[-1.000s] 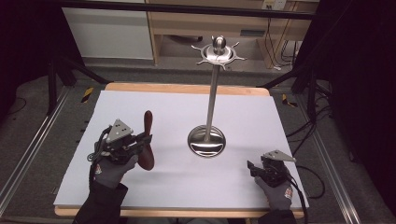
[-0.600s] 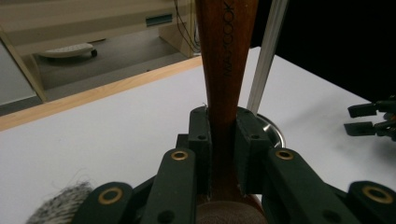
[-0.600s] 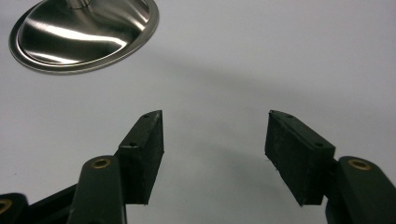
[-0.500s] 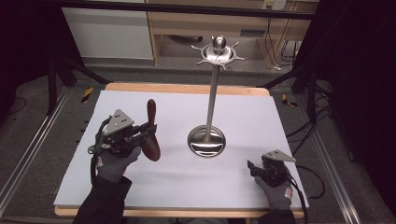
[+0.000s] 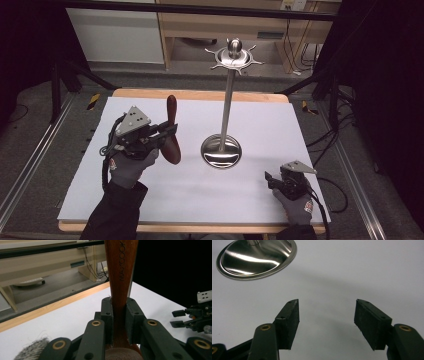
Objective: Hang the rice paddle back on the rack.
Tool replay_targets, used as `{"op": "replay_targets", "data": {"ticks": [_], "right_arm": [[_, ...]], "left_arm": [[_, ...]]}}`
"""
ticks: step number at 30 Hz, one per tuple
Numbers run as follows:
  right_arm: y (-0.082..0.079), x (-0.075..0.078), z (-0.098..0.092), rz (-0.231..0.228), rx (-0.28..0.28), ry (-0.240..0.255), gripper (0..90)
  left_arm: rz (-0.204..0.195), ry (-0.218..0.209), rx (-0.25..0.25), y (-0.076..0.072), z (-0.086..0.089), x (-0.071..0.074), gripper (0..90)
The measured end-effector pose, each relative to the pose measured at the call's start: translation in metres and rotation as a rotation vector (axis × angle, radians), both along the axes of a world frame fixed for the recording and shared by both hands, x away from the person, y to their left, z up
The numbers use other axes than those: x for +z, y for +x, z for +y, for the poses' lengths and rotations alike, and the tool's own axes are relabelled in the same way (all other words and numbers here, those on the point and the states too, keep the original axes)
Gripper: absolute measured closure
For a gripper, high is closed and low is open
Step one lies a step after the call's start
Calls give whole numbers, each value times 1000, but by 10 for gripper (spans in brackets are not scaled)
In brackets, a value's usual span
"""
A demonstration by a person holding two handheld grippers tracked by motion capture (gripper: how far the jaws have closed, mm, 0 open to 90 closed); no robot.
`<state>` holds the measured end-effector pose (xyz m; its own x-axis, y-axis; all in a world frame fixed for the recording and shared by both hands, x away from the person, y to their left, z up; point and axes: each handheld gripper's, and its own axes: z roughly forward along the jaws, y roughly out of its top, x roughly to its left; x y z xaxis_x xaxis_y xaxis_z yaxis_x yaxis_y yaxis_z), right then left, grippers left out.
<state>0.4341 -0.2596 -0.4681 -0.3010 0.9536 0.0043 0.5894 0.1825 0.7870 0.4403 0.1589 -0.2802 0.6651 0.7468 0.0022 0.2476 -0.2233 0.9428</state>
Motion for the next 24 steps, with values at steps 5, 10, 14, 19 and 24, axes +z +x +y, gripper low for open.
{"op": "replay_targets", "data": {"ticks": [5,10,14,19,24], "right_arm": [[0,0,0,-1,-2,3,370],[0,0,0,-3,-2,5,370],[0,1,0,-4,-3,8,370],[0,1,0,-3,-3,9,370],[0,1,0,-4,-3,9,370]], "left_arm": [[-15,-13,-7,2,-5,9,780],[-27,-22,-12,4,-10,17,780],[-33,-30,-17,6,-14,21,780],[-38,-35,-27,9,-19,27,780],[-44,-38,-35,12,-24,34,780]]}}
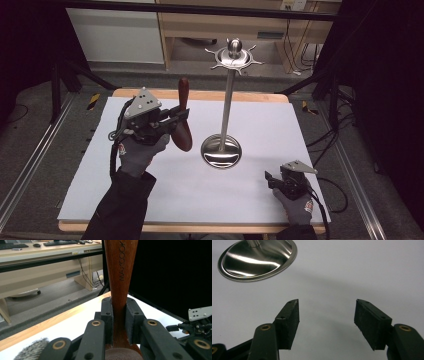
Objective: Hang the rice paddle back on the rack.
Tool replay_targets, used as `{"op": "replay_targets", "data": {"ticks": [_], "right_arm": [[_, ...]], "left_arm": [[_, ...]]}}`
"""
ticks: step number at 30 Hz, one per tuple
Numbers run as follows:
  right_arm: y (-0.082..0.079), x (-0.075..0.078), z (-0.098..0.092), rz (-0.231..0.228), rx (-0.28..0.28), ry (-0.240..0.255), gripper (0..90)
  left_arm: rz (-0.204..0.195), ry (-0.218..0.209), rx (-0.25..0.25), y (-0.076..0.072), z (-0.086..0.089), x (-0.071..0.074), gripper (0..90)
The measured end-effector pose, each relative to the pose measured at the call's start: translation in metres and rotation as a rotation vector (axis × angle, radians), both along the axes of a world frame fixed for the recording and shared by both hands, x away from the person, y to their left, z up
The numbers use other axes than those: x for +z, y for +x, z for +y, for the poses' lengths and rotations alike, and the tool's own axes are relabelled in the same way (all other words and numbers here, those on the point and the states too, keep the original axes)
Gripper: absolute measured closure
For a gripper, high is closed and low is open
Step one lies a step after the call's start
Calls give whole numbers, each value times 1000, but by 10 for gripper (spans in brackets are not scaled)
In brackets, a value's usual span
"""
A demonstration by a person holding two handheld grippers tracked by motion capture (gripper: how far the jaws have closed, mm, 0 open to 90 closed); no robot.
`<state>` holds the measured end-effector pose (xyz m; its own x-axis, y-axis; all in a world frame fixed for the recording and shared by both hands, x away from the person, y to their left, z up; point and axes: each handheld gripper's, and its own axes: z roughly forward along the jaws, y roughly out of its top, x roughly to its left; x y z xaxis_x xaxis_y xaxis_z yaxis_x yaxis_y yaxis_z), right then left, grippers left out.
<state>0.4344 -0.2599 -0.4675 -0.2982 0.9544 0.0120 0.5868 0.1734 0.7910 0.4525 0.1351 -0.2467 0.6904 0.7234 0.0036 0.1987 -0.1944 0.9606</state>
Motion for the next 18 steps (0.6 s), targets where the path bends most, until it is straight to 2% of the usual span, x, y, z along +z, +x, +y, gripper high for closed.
{"op": "replay_targets", "data": {"ticks": [18], "right_arm": [[0,1,-1,-5,0,6,369]], "left_arm": [[-18,-5,-22,12,-18,15,780]]}}
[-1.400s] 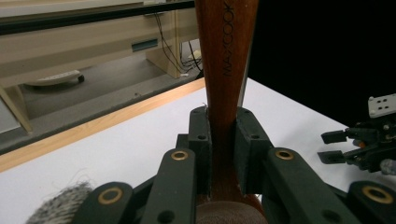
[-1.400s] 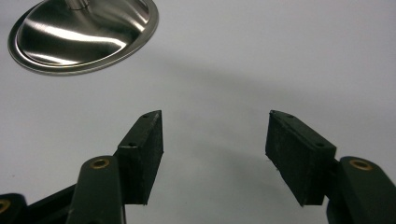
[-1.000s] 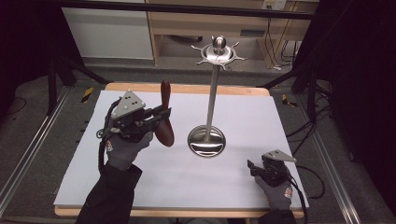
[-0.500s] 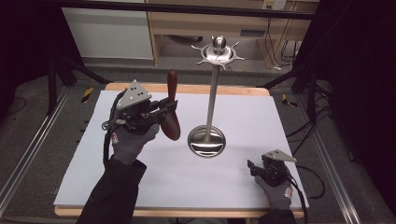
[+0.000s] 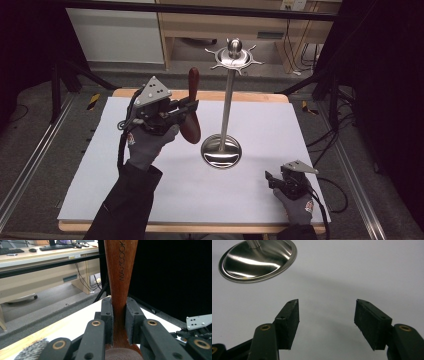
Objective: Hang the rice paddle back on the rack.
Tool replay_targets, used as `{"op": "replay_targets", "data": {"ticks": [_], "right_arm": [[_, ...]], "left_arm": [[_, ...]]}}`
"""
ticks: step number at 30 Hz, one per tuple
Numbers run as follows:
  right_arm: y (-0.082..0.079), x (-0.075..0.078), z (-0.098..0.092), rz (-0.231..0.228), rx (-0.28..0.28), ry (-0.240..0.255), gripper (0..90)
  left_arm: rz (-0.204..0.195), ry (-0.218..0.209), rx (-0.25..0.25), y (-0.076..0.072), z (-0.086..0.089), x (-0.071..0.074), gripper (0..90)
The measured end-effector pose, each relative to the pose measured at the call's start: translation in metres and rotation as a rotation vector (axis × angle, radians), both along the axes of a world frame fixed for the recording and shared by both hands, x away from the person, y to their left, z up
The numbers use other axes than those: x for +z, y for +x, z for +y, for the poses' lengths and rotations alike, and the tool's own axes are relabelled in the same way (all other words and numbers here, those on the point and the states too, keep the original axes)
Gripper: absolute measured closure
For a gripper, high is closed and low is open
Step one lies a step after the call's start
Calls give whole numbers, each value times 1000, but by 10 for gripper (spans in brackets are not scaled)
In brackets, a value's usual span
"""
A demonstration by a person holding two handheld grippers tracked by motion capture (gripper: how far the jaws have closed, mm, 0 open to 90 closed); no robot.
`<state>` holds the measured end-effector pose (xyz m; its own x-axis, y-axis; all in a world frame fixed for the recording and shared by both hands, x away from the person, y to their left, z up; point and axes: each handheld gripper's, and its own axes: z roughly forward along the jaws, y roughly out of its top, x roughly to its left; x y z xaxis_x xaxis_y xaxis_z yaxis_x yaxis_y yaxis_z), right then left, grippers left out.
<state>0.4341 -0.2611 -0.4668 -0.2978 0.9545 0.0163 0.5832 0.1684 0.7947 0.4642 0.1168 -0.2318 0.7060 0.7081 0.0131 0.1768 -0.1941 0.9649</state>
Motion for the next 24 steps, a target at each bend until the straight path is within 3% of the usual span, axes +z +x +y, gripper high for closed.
{"op": "replay_targets", "data": {"ticks": [24], "right_arm": [[0,0,0,1,-3,14,370]], "left_arm": [[12,10,-10,16,-17,6,780]]}}
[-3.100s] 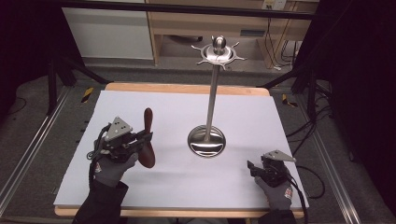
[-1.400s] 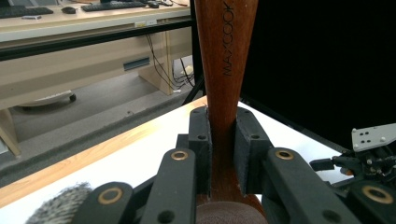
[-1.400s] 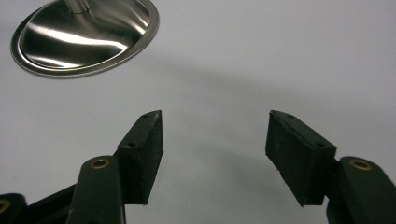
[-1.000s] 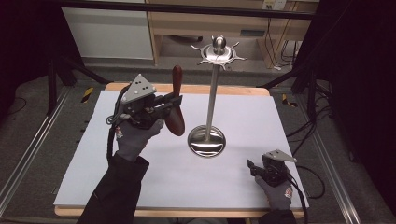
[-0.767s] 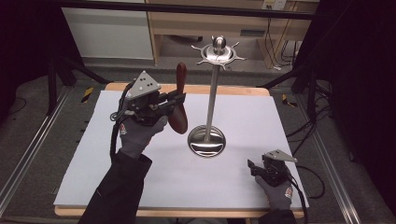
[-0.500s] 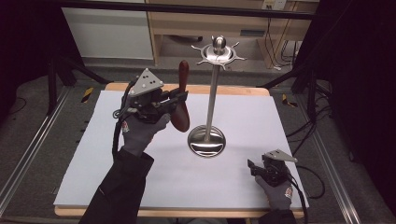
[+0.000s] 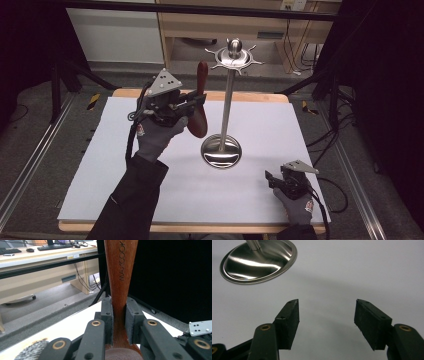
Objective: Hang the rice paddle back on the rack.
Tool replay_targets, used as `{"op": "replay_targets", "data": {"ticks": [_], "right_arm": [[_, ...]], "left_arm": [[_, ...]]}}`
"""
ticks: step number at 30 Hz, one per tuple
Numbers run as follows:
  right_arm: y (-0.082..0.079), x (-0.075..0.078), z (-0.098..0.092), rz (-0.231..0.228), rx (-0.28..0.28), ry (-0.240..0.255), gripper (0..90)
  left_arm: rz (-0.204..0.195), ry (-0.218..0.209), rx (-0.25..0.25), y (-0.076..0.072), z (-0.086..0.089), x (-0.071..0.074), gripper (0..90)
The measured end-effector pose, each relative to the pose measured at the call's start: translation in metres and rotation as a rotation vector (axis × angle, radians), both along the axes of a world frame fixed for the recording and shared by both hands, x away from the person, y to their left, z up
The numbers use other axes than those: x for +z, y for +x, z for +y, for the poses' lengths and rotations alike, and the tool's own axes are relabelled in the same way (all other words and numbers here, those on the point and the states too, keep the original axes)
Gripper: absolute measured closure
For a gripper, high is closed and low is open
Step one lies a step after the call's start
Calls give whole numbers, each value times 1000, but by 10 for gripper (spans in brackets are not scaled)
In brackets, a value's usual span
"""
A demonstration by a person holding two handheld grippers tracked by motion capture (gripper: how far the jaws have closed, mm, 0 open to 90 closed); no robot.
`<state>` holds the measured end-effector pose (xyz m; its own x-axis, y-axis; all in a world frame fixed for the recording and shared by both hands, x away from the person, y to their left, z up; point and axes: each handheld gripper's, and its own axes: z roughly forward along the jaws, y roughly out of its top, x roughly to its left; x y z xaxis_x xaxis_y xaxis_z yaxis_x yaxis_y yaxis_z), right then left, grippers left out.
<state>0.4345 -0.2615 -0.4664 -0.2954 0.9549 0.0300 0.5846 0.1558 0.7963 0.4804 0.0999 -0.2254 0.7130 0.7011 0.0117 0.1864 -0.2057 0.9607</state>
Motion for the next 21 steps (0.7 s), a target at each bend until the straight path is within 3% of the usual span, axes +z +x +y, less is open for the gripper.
{"op": "replay_targets", "data": {"ticks": [21], "right_arm": [[0,0,-1,-2,3,4,370]], "left_arm": [[20,35,10,10,-11,0,780]]}}
